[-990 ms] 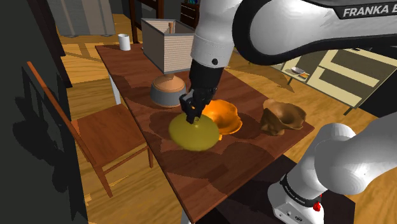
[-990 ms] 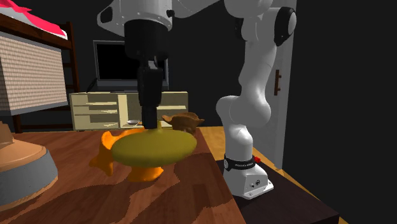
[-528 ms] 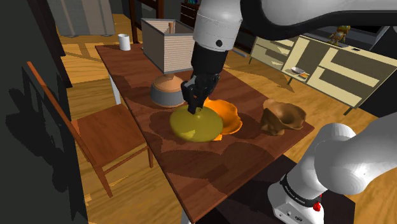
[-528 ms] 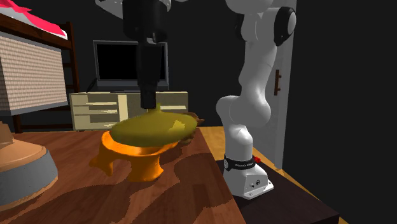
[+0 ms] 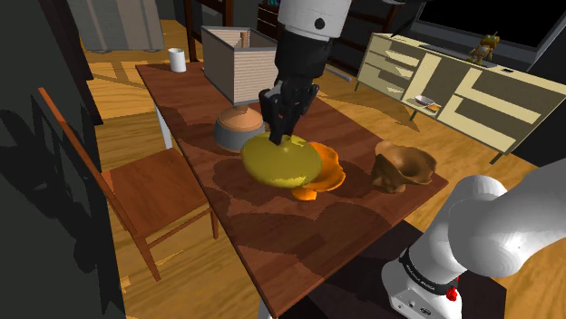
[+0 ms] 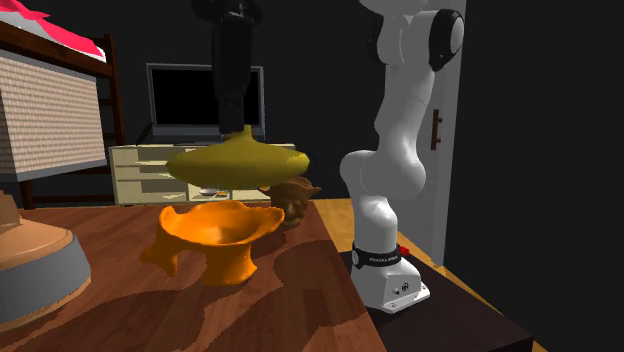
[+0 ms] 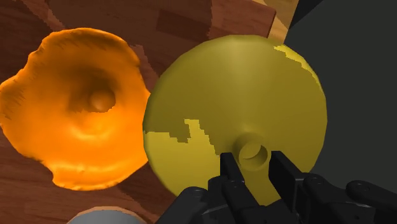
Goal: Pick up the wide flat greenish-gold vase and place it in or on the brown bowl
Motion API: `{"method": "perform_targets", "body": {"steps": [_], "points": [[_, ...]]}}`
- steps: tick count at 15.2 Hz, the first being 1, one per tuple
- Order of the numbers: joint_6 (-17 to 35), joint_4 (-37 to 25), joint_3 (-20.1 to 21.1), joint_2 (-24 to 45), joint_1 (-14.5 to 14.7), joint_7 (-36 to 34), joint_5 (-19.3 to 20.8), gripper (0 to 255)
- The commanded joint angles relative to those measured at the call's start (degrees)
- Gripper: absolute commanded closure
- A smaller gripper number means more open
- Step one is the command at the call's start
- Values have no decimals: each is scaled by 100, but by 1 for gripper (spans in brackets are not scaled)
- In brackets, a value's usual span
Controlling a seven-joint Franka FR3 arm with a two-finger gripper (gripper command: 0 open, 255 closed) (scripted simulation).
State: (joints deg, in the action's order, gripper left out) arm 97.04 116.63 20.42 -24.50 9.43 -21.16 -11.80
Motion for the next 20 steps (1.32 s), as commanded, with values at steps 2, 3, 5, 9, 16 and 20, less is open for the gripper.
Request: {"method": "perform_targets", "body": {"steps": [2,3,5,9,16,20], "points": [[-223,-246,-32,25,-15,-5,22,255],[-278,-113,-143,-146,-26,123,7,255],[-396,131,-366,-474,-49,371,2,255],[-656,538,-818,-1068,-105,850,82,255],[-1159,995,-1622,-1911,-264,1670,451,255],[-1448,1112,-2097,-2271,-379,2144,762,255]]}}
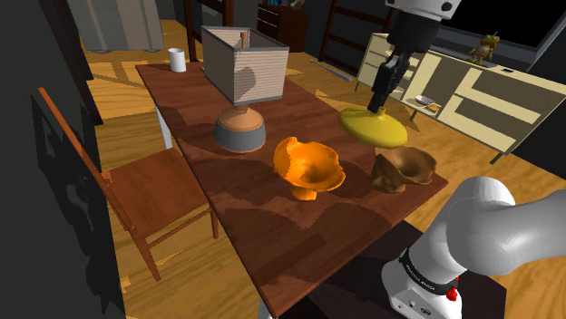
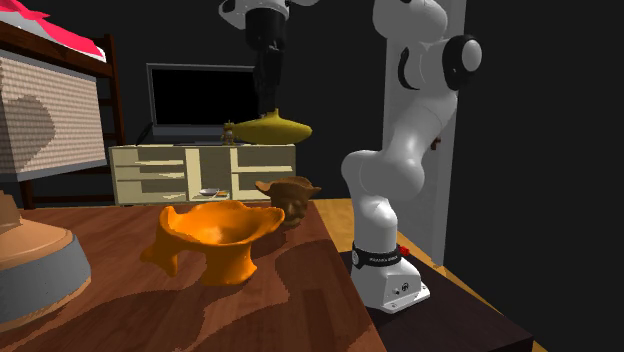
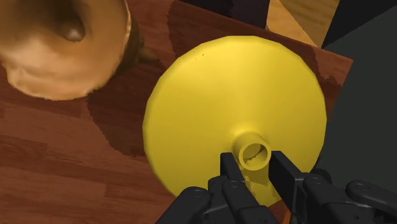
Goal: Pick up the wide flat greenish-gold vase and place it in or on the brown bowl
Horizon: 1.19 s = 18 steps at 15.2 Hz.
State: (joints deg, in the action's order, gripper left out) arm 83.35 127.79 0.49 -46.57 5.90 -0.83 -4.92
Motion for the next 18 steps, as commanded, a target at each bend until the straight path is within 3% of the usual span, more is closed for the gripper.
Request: {"method": "perform_targets", "body": {"steps": [1,15,18], "points": [[-149,10,-224,-140,-56,232,160,255],[-962,-463,-1958,-542,-415,2037,1535,255],[-867,-304,-2058,-619,-442,2117,1626,255]]}}
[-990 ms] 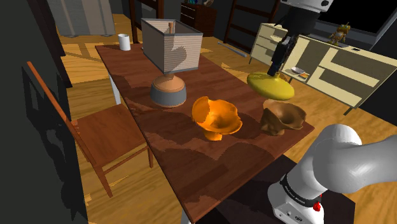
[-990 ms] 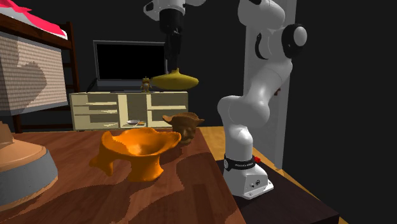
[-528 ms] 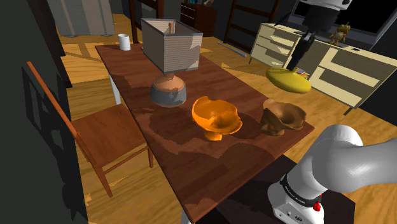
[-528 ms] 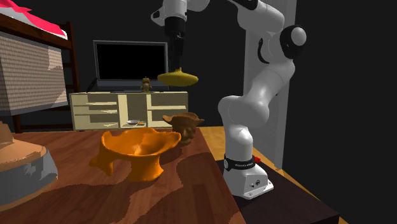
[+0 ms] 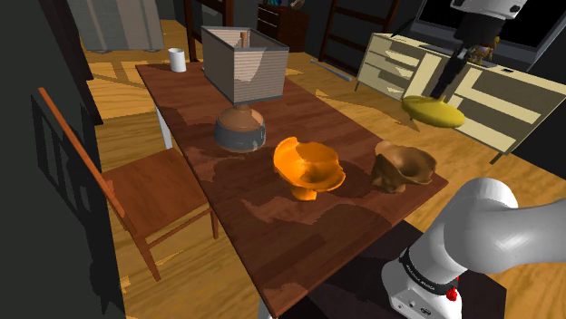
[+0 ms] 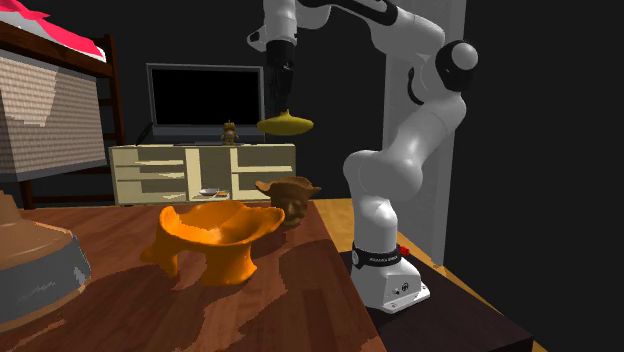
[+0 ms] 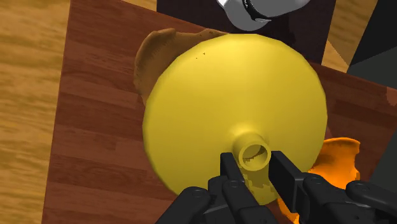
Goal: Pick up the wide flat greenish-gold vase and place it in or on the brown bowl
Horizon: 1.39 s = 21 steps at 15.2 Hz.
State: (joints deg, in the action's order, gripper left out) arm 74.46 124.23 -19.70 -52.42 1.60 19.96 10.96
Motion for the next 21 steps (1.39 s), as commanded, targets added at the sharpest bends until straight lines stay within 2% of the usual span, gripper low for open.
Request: {"method": "perform_targets", "body": {"steps": [1,21], "points": [[84,154,-49,-76,-23,36,53,255],[1222,1916,-339,-704,-239,22,386,255]]}}
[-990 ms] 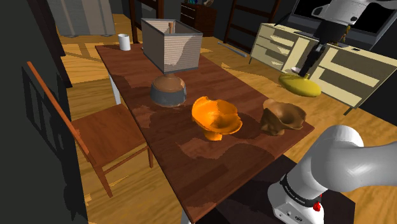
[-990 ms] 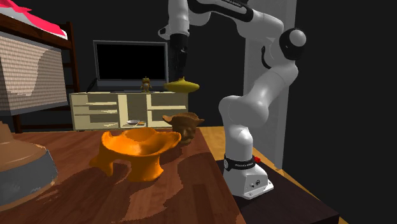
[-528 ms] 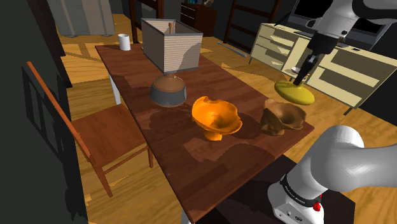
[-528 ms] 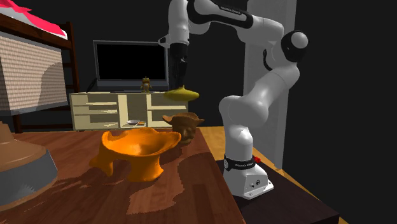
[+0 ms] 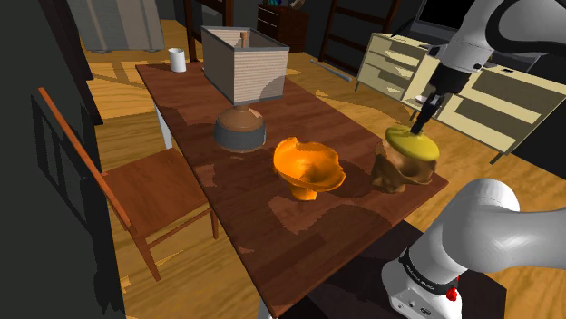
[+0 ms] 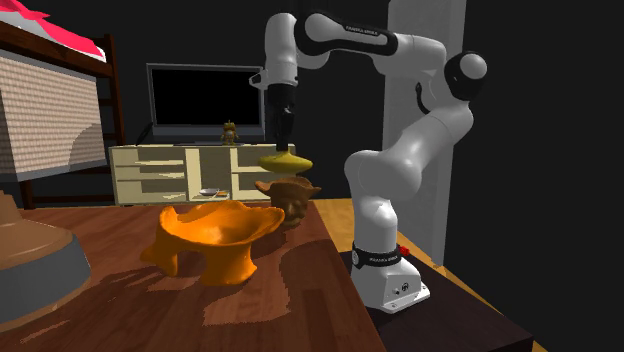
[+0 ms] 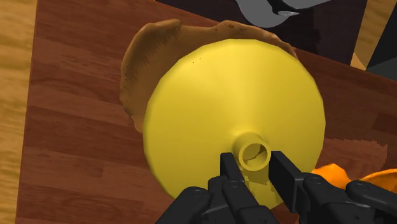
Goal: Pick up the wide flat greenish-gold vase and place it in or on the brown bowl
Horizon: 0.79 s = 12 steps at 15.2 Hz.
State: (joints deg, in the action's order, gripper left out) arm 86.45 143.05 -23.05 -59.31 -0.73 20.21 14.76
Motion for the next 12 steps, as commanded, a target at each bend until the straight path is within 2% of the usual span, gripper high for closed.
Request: {"method": "perform_targets", "body": {"steps": [1,6,7,12], "points": [[22,33,-4,-14,-5,-2,6,255],[22,33,-4,-14,-5,-2,6,255],[22,33,-4,-14,-5,-2,6,0],[22,34,-4,-15,-5,-2,6,0]]}}
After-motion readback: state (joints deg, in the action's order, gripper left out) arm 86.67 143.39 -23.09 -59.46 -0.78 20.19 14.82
